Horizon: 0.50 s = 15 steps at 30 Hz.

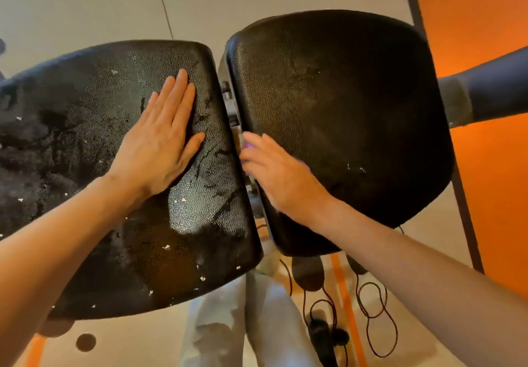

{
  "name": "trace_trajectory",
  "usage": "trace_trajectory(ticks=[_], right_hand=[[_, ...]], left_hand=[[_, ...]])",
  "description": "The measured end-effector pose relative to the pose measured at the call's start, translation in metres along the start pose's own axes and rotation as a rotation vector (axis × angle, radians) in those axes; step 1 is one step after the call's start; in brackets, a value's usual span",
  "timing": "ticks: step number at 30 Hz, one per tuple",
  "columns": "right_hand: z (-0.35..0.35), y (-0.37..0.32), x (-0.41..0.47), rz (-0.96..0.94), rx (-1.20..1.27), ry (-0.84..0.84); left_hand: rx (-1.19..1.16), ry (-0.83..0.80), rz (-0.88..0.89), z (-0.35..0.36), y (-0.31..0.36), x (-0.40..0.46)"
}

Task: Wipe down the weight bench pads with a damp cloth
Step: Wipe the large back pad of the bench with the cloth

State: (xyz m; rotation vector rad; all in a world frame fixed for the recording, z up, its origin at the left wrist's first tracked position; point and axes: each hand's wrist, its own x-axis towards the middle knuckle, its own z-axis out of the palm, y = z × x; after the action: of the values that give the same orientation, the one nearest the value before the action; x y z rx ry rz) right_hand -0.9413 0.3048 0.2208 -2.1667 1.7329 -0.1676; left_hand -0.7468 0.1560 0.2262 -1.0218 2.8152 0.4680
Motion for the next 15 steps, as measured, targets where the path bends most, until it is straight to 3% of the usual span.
trace_trajectory(ticks=[4, 7, 12, 15], right_hand=[[0.0, -0.036, -0.104, -0.101, 0.128, -0.099], [-0.006, -0.015, -0.077, -0.18, 0.07, -0.122], [0.0, 0.006, 0.031, 0.127, 0.073, 0.09], [0.01, -0.02, -0.021, 0.141, 0.066, 0.075]], left_hand=[[0.012, -0.036, -0.003, -0.003, -0.001, 0.001], [0.02, -0.047, 0.002, -0.004, -0.001, 0.002], [0.031, -0.058, 0.008, -0.003, -0.001, 0.003], [0.034, -0.054, 0.018, -0.002, -0.003, 0.003]])
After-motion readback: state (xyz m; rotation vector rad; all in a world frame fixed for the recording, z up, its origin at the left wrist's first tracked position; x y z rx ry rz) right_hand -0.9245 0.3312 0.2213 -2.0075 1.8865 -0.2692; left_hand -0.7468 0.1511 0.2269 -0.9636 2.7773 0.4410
